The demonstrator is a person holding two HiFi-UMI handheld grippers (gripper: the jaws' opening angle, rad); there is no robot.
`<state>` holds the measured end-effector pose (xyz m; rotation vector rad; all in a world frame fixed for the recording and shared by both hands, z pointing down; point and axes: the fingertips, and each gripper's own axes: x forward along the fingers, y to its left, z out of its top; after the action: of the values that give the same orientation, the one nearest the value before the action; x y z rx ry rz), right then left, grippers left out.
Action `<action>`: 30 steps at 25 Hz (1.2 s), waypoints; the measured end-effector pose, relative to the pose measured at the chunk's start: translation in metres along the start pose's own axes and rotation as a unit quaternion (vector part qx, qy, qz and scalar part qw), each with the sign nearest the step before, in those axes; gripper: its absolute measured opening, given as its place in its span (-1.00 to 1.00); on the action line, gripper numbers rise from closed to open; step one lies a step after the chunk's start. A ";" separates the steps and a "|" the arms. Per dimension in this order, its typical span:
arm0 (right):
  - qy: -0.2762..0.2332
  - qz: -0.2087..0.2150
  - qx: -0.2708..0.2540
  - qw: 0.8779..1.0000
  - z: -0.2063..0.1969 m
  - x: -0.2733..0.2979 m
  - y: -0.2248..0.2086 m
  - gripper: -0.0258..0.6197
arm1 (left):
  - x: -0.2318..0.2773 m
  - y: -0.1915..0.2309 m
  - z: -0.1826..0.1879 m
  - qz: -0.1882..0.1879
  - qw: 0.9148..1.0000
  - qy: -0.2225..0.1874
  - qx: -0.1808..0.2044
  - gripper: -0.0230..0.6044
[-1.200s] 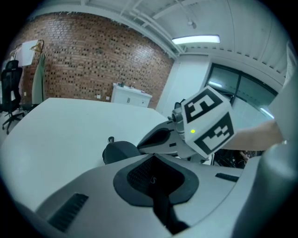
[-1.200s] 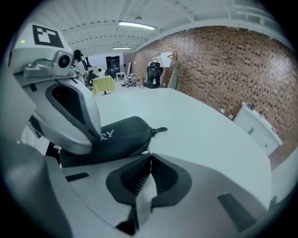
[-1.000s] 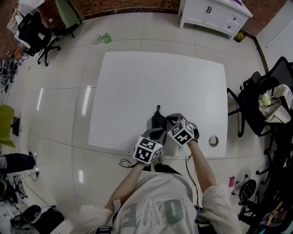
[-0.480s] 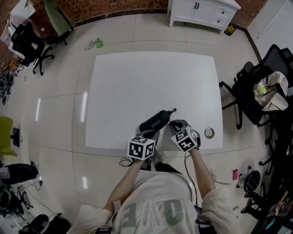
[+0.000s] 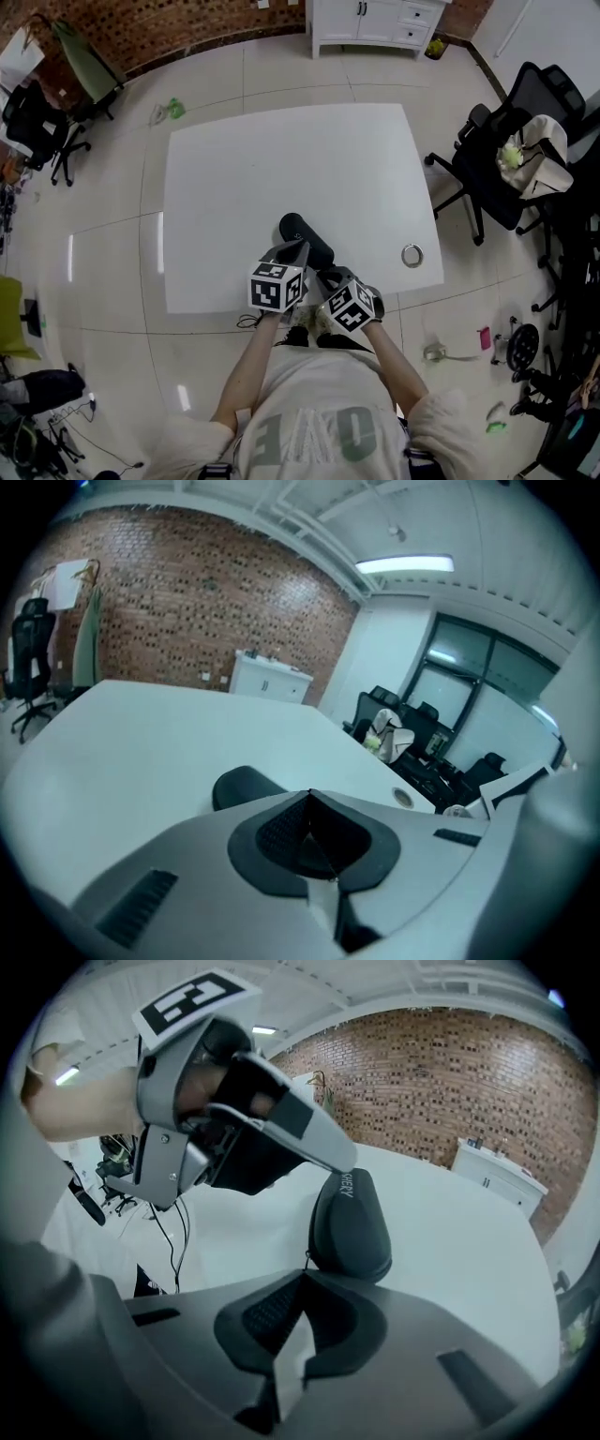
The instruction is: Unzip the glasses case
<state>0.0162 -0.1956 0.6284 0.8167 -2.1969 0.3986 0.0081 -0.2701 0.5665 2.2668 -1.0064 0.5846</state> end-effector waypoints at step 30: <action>0.020 -0.034 -0.045 0.998 -0.015 -0.014 -0.024 -0.69 | 0.029 -0.012 -0.004 -0.032 0.999 0.009 -0.001 -0.92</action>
<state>0.0475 -0.2003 0.6285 0.8248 -2.1271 0.2776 0.0344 -0.2759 0.5832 2.2793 -0.9211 0.5742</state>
